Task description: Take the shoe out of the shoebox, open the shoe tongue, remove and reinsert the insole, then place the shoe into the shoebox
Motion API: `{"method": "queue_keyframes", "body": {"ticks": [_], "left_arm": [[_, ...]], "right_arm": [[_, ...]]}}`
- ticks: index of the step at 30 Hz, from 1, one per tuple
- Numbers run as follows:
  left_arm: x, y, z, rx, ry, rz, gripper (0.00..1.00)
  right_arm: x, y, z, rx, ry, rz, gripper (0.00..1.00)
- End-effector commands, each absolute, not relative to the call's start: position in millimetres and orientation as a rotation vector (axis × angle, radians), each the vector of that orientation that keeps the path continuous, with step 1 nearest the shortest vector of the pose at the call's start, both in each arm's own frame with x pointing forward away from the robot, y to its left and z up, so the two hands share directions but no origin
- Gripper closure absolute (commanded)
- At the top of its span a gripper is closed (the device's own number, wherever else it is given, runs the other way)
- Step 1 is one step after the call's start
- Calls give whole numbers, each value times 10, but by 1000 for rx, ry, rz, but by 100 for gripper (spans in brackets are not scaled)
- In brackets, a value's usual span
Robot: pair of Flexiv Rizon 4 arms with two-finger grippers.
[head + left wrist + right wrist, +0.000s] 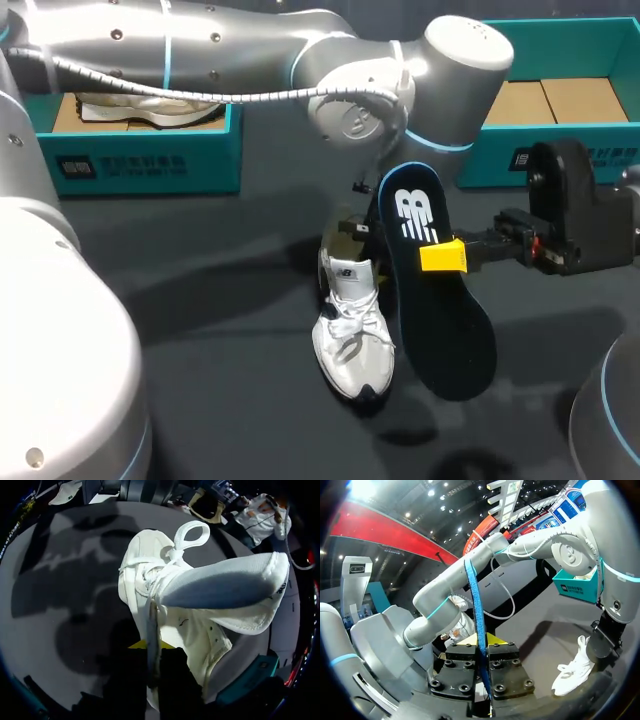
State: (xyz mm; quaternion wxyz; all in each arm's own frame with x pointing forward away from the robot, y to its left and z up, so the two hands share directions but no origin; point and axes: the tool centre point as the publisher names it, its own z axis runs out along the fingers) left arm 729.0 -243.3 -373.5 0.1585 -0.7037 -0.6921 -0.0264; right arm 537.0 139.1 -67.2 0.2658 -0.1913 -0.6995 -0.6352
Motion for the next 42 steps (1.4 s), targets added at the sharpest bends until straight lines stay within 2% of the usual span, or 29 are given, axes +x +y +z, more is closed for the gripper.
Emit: {"method": "queue_keyframes", "body": {"ticks": [1,2,3,5,6,7,9,16,21,37,42], "left_arm": [[7296,-2472,-3763,-2013,-1973,-89,100],[7297,-2473,-3764,-2014,-1973,-88,91],[7300,-2476,-3763,-2015,-1975,-87,73],[7309,-2480,-3757,-2016,-1980,-88,53],[7315,-2480,-3746,-2016,-1983,-84,28],[7321,-2477,-3732,-2017,-1987,-79,13],[7333,-2466,-3676,-2025,-2002,-50,0],[7385,-2380,-3280,-2109,-2080,189,0],[7452,-2337,-2810,-2281,-2167,445,0],[7452,-2337,-2810,-2281,-2167,445,0],[7723,-2528,-2634,-2246,-2385,836,0]], "right_arm": [[5361,1406,-687,-518,-1888,-1718,100],[5361,1406,-687,-518,-1888,-1718,100],[5361,1406,-687,-518,-1888,-1718,100],[5361,1406,-687,-518,-1888,-1718,100],[5361,1406,-687,-518,-1888,-1718,100],[5361,1406,-687,-518,-1888,-1718,100],[5361,1406,-687,-518,-1888,-1718,100],[5361,1406,-687,-518,-1888,-1718,100],[5361,1406,-687,-518,-1888,-1718,100],[5361,1406,-687,-518,-1888,-1718,100],[5361,1406,-687,-518,-1888,-1718,100]]}}
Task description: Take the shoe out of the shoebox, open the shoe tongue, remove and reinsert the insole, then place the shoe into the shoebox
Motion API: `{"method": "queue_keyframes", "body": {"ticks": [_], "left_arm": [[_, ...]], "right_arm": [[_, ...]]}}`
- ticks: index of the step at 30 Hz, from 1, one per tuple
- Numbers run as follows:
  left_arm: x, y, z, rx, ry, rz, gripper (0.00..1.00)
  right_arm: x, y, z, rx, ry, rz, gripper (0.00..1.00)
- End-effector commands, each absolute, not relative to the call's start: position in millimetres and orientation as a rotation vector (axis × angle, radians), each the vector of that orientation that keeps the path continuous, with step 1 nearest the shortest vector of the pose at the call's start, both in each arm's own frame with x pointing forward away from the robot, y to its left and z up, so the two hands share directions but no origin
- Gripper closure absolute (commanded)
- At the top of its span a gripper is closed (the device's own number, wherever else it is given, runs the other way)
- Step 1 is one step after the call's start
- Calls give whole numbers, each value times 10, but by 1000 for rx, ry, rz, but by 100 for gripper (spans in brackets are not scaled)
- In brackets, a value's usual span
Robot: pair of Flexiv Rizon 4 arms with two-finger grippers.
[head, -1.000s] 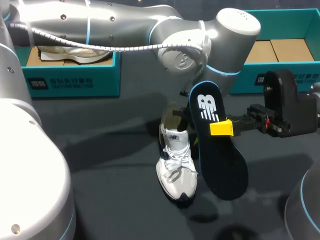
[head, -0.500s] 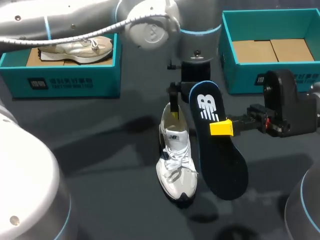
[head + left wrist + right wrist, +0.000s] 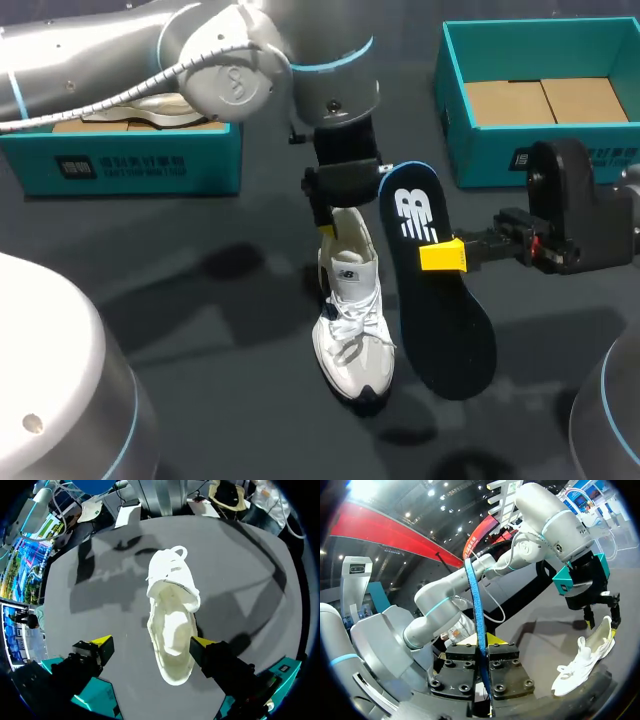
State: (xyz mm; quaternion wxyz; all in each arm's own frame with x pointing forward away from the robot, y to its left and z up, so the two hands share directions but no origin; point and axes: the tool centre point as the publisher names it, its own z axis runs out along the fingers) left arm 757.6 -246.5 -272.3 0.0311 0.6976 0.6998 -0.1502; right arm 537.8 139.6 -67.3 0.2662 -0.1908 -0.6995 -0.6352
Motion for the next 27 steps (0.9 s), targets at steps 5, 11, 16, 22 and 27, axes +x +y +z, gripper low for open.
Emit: {"method": "queue_keyframes", "body": {"ticks": [5,11,16,22,27], "left_arm": [[7751,-2596,-2174,1743,1818,-856,0],[7751,-2596,-2174,1743,1818,-856,0],[7751,-2596,-2174,1743,1818,-856,0],[7734,-2713,-1952,1607,1663,-911,0],[7700,-2844,-1703,1537,1484,-929,0]], "right_arm": [[5361,1406,-687,-518,-1888,-1718,100],[5361,1406,-687,-518,-1888,-1718,100],[5361,1406,-687,-518,-1888,-1718,100],[5361,1406,-687,-518,-1888,-1718,100],[5361,1406,-687,-518,-1888,-1718,100]]}}
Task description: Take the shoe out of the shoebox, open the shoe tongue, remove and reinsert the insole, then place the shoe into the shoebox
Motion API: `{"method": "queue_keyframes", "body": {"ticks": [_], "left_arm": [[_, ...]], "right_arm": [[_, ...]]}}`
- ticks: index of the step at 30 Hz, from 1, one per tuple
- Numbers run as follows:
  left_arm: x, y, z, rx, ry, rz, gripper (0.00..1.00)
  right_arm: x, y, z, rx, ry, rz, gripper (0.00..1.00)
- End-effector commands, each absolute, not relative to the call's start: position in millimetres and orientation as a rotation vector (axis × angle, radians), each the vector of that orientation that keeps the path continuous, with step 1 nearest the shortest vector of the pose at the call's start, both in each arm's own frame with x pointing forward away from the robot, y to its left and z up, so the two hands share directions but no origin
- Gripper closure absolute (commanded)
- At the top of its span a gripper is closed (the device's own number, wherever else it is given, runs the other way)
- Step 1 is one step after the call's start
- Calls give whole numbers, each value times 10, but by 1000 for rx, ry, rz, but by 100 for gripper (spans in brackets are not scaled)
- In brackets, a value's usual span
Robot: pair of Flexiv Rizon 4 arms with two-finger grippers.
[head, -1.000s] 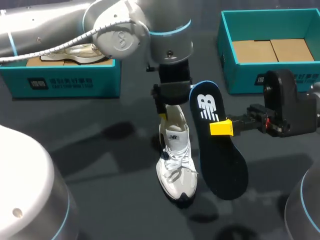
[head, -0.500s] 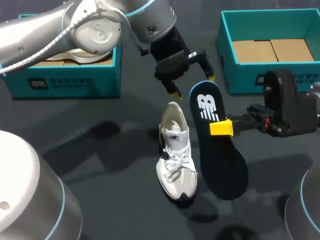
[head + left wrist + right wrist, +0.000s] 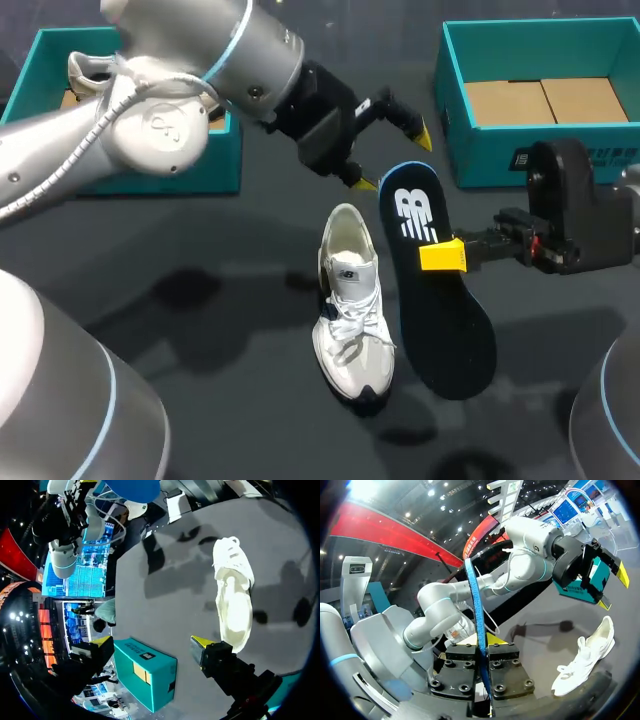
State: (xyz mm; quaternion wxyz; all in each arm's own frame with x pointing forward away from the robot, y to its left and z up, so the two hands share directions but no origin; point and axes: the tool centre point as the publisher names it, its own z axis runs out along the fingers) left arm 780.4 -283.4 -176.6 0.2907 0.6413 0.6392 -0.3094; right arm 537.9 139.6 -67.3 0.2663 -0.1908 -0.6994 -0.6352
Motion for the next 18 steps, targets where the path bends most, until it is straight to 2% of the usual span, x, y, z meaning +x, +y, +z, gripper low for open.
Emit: {"method": "queue_keyframes", "body": {"ticks": [1,13,18], "left_arm": [[7700,-2857,-1660,1523,1456,-928,0],[7826,-2715,-1407,1369,1228,-1056,0],[7925,-2606,-1334,1304,1220,-1125,0]], "right_arm": [[5361,1406,-687,-518,-1888,-1718,100],[5361,1406,-687,-518,-1888,-1718,100],[5658,1285,-694,-506,-1795,-1694,100]]}}
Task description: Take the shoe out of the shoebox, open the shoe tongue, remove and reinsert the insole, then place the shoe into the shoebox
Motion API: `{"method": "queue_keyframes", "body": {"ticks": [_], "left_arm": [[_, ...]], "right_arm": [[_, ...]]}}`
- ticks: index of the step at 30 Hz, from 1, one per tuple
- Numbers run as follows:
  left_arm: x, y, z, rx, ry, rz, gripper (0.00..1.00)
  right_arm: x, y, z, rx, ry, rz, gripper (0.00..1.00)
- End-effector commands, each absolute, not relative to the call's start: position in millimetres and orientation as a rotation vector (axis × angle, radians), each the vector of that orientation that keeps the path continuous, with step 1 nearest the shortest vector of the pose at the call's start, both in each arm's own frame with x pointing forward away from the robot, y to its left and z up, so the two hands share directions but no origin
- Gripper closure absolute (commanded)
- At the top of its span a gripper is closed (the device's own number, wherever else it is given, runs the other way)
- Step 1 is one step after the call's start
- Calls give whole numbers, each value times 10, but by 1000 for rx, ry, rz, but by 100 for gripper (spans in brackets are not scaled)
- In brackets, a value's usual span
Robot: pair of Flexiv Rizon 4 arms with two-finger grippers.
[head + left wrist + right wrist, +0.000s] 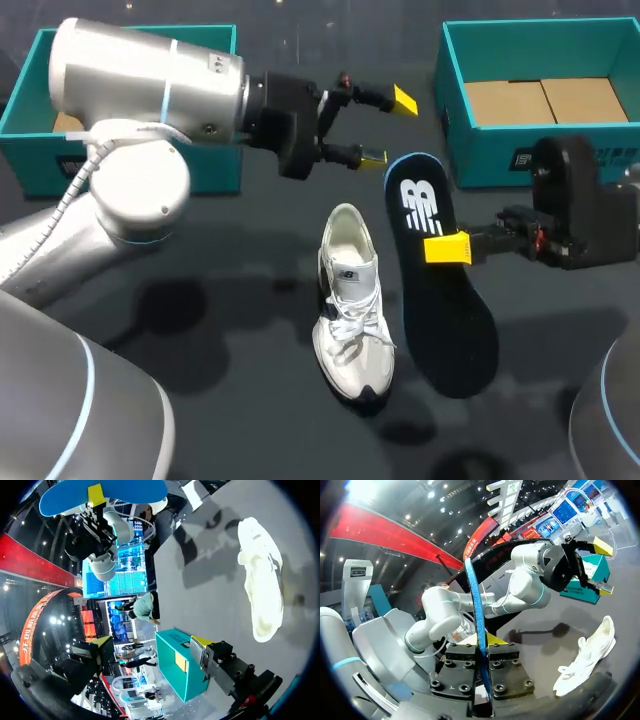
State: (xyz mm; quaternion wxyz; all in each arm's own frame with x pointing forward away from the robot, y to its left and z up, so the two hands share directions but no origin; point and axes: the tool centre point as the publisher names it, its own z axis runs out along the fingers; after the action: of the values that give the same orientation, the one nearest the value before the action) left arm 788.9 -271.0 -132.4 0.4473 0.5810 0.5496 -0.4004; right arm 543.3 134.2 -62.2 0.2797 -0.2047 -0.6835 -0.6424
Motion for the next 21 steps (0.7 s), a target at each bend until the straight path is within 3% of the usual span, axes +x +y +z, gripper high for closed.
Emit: {"method": "queue_keyframes", "body": {"ticks": [1,4,18,21], "left_arm": [[7943,-2587,-1318,1295,1225,-1143,0],[7965,-2573,-1300,1287,1233,-1162,0],[7965,-2573,-1300,1287,1233,-1162,0],[7965,-2573,-1300,1287,1233,-1162,0]], "right_arm": [[5729,1262,-698,-494,-1777,-1685,100],[5973,1144,-762,-474,-1744,-1690,100],[5973,1144,-762,-474,-1744,-1690,100],[6254,1069,-763,-548,-1658,-1694,100]]}}
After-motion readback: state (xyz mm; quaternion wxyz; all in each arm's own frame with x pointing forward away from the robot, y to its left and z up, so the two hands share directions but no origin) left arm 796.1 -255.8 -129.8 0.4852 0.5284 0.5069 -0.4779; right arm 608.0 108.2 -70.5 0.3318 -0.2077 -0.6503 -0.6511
